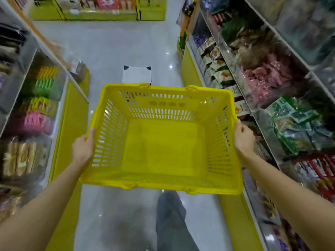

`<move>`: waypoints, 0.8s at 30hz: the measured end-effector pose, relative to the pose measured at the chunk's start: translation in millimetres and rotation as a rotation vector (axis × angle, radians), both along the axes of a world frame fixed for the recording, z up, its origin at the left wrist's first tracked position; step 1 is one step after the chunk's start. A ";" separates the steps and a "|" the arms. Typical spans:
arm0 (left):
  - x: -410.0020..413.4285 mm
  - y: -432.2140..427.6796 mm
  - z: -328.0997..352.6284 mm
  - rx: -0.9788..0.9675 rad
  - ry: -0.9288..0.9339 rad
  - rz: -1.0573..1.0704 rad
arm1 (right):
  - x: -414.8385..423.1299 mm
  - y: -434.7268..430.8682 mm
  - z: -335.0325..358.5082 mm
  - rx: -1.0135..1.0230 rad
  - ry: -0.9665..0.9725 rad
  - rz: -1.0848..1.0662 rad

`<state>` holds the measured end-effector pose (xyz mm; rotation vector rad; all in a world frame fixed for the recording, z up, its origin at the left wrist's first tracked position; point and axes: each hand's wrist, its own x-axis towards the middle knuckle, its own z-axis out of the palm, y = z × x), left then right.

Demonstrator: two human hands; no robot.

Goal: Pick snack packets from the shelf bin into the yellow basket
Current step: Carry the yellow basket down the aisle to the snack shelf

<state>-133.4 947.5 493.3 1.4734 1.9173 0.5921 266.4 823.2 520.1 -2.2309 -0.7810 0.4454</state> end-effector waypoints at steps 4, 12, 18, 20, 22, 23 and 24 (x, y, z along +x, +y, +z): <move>16.2 74.2 -3.5 0.007 -0.019 0.045 | 23.1 85.7 2.4 -0.003 -0.013 0.034; 25.9 213.4 -7.5 0.002 -0.057 0.106 | 34.5 254.2 -2.6 -0.009 0.008 0.106; 22.5 331.9 -10.2 -0.030 -0.058 0.105 | 33.5 372.8 -8.5 -0.028 -0.036 0.094; 26.6 371.3 -7.3 -0.021 -0.032 0.086 | 36.4 403.4 -12.1 -0.010 -0.025 0.073; 36.0 408.9 -4.2 -0.012 -0.006 0.059 | 43.6 430.9 -16.3 -0.006 0.005 0.049; 42.6 427.6 -2.3 -0.008 0.008 0.044 | 48.9 444.4 -18.1 -0.007 0.022 0.036; 50.9 446.8 -0.1 -0.004 0.026 0.025 | 54.7 458.1 -19.4 -0.012 0.034 0.019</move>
